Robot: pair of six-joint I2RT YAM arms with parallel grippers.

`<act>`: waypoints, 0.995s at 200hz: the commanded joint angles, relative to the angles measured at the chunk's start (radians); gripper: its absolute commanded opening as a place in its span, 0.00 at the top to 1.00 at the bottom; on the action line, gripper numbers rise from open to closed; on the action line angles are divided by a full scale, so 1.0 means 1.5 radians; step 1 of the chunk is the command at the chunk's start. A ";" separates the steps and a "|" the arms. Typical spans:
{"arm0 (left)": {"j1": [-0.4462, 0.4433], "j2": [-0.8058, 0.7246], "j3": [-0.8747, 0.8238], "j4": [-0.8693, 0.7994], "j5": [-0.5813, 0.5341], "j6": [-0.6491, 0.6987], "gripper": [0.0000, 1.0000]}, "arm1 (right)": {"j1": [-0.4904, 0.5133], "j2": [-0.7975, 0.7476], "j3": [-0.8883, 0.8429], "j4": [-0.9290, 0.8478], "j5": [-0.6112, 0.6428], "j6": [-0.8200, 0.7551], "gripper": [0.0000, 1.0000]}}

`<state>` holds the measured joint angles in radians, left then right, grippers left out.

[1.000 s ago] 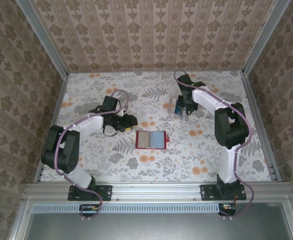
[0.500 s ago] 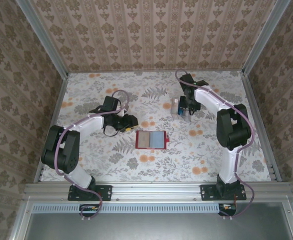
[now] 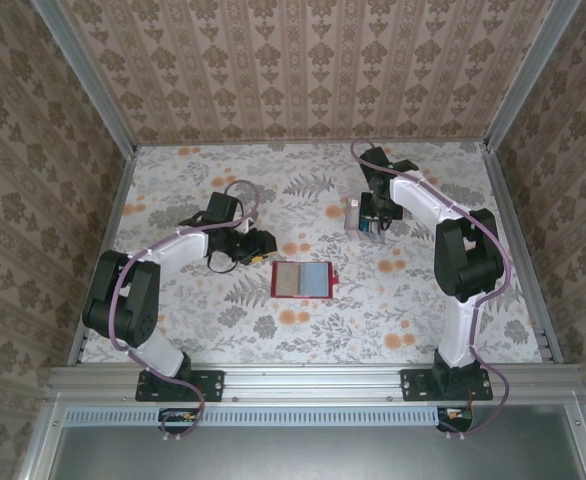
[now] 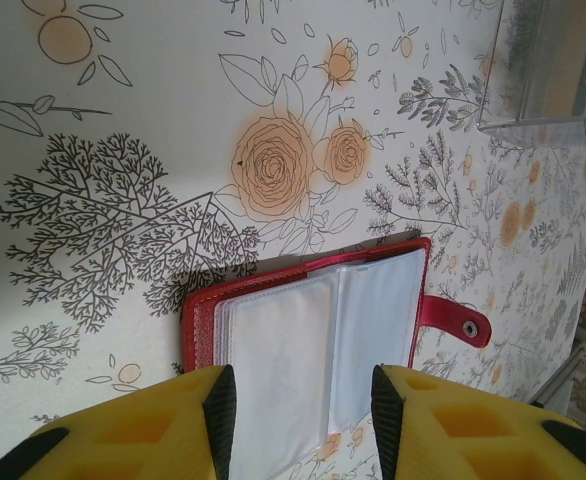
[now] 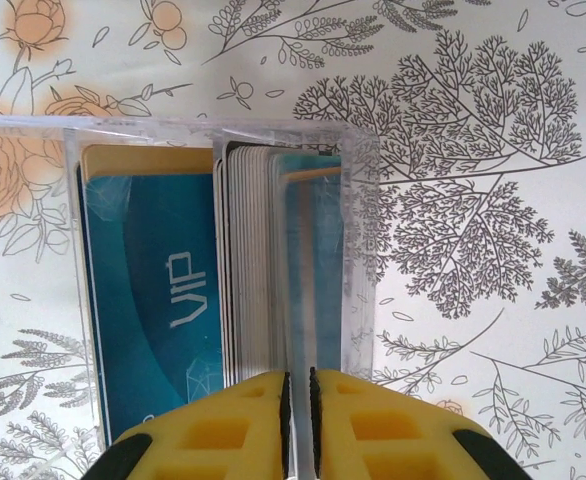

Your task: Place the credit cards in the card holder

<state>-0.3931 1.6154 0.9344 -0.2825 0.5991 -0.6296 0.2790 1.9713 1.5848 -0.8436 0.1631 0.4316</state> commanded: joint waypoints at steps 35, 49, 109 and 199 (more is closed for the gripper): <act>-0.006 0.012 0.006 0.008 0.007 -0.009 0.57 | -0.005 -0.029 0.009 -0.023 0.019 -0.015 0.84; -0.007 0.014 0.005 0.009 0.007 -0.009 0.57 | -0.006 -0.026 0.006 -0.020 0.016 -0.013 0.80; -0.006 0.012 0.004 0.007 0.006 -0.009 0.57 | -0.035 -0.025 -0.059 0.100 -0.111 0.026 0.50; -0.006 0.014 0.002 0.007 0.000 -0.008 0.57 | -0.040 -0.004 -0.054 0.142 -0.201 0.031 0.60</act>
<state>-0.3996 1.6241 0.9344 -0.2790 0.5987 -0.6357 0.2203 1.9644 1.5002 -0.6495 -0.0841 0.4721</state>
